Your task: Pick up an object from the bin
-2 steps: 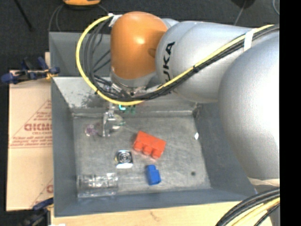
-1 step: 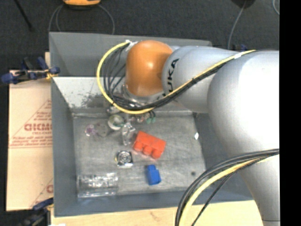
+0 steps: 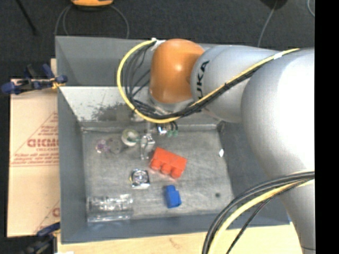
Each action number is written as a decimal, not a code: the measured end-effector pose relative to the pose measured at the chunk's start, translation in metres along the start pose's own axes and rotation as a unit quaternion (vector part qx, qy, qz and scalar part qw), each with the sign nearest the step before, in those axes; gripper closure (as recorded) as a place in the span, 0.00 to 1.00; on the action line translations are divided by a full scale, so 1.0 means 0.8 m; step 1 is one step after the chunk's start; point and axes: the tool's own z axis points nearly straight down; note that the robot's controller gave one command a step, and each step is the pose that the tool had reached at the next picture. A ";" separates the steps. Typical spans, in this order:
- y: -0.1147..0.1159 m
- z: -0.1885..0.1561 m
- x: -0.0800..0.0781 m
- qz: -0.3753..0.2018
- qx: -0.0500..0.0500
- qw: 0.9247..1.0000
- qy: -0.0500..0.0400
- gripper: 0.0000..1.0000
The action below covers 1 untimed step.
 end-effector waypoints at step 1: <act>-0.005 0.002 0.004 0.042 0.000 0.999 0.004 0.00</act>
Offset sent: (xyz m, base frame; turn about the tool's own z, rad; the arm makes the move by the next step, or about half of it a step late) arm -0.0038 -0.0040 -0.0025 0.0859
